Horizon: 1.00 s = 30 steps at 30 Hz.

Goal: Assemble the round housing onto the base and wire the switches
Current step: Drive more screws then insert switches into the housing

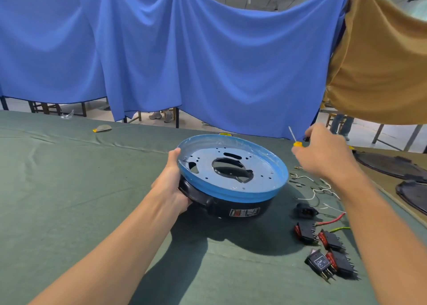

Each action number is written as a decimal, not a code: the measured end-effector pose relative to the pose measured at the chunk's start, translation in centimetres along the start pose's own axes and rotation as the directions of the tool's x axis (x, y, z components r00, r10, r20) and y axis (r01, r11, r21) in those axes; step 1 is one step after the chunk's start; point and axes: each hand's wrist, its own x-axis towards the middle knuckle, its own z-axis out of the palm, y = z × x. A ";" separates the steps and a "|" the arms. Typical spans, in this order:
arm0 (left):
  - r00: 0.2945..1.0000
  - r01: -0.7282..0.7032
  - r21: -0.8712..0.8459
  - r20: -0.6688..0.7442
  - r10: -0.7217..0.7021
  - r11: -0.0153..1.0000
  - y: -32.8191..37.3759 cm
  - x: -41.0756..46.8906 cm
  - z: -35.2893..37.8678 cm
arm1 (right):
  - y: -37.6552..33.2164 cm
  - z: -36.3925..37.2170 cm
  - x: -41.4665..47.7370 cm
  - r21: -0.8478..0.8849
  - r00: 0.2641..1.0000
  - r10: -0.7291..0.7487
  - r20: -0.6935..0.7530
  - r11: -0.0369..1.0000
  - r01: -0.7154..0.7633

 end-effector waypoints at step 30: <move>0.893 -0.196 0.953 0.271 -0.359 0.231 3.8 0.9 -2.0 | -7.7 6.8 -2.5 0.304 0.887 -0.321 0.331 0.927 0.222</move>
